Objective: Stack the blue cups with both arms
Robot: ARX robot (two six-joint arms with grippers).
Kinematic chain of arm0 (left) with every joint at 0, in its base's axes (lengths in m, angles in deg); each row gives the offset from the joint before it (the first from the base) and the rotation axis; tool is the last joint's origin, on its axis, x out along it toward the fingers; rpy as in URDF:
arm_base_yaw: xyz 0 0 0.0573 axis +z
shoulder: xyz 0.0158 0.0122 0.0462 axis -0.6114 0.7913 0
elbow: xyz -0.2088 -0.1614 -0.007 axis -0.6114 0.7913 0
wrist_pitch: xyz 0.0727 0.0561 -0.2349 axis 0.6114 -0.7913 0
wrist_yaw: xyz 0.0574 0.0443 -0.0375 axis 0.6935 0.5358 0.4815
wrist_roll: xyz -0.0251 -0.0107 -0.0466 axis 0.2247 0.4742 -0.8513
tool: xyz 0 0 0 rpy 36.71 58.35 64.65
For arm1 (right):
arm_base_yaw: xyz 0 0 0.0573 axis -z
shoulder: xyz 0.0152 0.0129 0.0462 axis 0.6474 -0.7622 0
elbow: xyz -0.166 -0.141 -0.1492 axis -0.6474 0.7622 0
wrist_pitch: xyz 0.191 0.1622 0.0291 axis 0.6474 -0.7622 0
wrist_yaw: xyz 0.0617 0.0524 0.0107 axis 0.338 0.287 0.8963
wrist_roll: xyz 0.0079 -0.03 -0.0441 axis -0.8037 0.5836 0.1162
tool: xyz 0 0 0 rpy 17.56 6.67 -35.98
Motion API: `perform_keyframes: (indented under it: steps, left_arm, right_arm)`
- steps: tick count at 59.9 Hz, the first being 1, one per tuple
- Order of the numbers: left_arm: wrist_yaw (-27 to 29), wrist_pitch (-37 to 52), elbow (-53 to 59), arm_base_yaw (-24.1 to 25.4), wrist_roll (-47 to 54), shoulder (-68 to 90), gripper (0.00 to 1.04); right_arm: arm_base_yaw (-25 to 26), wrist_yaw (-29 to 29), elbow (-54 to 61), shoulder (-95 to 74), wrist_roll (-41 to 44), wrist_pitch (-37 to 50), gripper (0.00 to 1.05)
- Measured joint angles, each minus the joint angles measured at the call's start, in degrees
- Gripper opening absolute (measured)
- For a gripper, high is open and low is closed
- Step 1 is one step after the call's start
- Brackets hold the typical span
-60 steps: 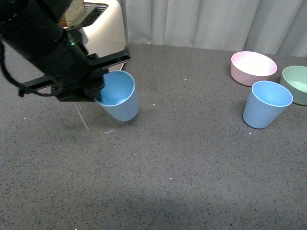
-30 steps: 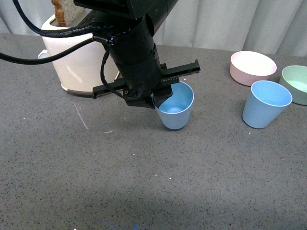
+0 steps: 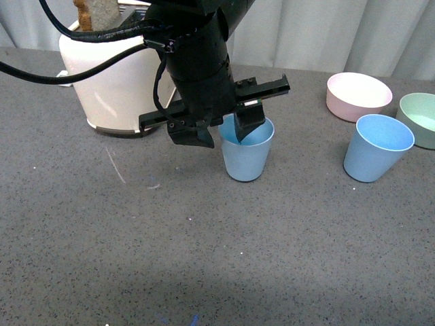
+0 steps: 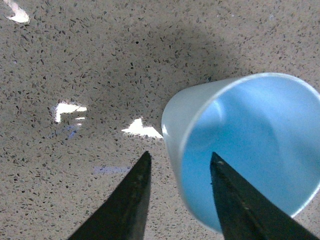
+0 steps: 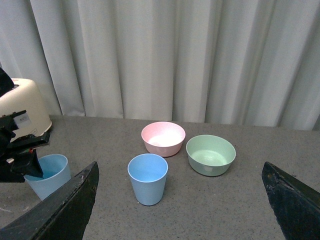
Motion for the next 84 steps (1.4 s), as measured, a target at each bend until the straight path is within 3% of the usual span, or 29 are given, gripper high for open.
perform_keyframes:
  steps: [8, 14, 20, 22, 23, 30, 35, 42, 63, 84]
  left_arm:
    - [0.2, 1.2, 0.1, 0.0, -0.2, -2.3, 0.67]
    - [4.2, 5.8, 1.7, -0.1, 1.1, -5.2, 0.86]
    - [20.3, 34.1, 16.4, 0.3, 14.6, -9.7, 0.70]
    - [22.7, 43.5, 22.3, 0.9, 19.2, -11.4, 0.64]
    - [22.9, 45.0, 24.3, 1.2, 19.9, -12.0, 0.63]
    - [21.7, 81.3, 43.8, 5.4, 30.7, -18.6, 0.41]
    - [19.8, 90.6, 51.6, 8.3, 33.3, -25.2, 0.27]
    - [16.5, 93.0, 62.0, 11.9, 34.7, -33.4, 0.04]
    - [9.8, 91.5, 77.1, 18.2, 35.7, -48.8, 0.04]
    - [5.3, 82.0, 85.7, 22.9, 35.9, -66.5, 0.04]
  right_arm:
    - [0.0, 0.0, 0.0, 0.0, 0.0, 0.0, 0.95]
    - [0.0, 0.0, 0.0, 0.0, 0.0, 0.0, 0.95]
    - [0.0, 0.1, 0.0, 0.0, 0.0, 0.0, 0.95]
    - [0.0, 0.1, 0.0, 0.0, 0.0, 0.0, 0.95]
    - [0.0, 0.1, 0.0, 0.0, 0.0, 0.0, 0.95]
    - [0.0, 0.0, 0.0, 0.0, 0.0, 0.0, 0.95]
    - [0.0, 0.0, 0.0, 0.0, 0.0, 0.0, 0.95]
    - [0.0, 0.2, 0.0, 0.0, 0.0, 0.0, 0.95]
    - [0.0, 0.0, 0.0, 0.0, 0.0, 0.0, 0.95]
    - [0.0, 0.0, 0.0, 0.0, 0.0, 0.0, 0.95]
